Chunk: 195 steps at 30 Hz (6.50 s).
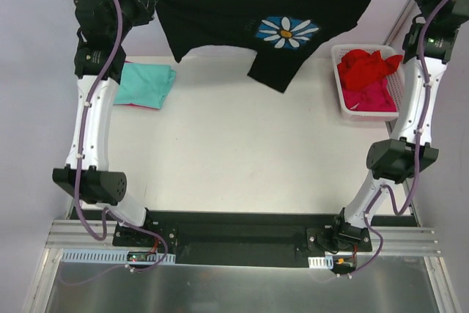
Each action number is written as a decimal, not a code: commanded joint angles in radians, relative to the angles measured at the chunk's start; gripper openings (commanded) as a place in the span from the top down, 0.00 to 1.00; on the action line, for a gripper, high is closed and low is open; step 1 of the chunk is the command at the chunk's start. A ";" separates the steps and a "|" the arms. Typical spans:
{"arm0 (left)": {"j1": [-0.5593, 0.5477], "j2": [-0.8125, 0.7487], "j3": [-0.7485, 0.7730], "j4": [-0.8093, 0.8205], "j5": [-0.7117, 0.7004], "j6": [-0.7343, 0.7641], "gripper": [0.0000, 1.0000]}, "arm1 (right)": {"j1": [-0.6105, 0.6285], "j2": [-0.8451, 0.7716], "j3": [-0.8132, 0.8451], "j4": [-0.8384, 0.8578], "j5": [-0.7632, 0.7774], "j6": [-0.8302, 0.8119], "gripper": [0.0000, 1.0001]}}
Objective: Fold and stack the t-shirts
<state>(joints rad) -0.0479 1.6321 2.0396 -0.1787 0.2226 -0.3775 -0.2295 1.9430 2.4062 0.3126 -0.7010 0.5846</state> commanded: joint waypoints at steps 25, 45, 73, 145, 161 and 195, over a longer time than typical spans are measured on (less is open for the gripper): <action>-0.046 -0.627 -0.964 -0.317 -0.045 -0.063 1.00 | 0.170 -1.035 -1.369 -0.851 0.040 -0.425 1.00; -0.150 -0.517 -0.444 -0.219 -0.129 -0.021 1.00 | 0.226 -0.910 -0.903 -0.684 0.046 -0.503 1.00; -0.053 -0.492 -0.358 -0.189 -0.121 0.037 1.00 | 0.007 -0.269 0.014 0.051 0.100 0.029 1.00; -0.056 -0.285 -0.305 -0.004 -0.126 0.014 1.00 | 0.134 -0.559 -0.713 0.114 -0.063 -0.095 1.00; -0.221 -1.058 -1.392 -0.485 -0.048 -0.484 1.00 | 0.467 -1.423 -1.613 -1.115 0.291 -0.279 1.00; -0.222 -0.843 -1.245 -0.109 -0.080 -0.278 0.01 | 0.463 -0.910 -1.316 -0.808 0.230 -0.488 0.04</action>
<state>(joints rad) -0.2680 0.6491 0.8192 -0.6384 0.0753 -0.7227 0.2317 0.8066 0.9283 -0.7593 -0.3721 0.1806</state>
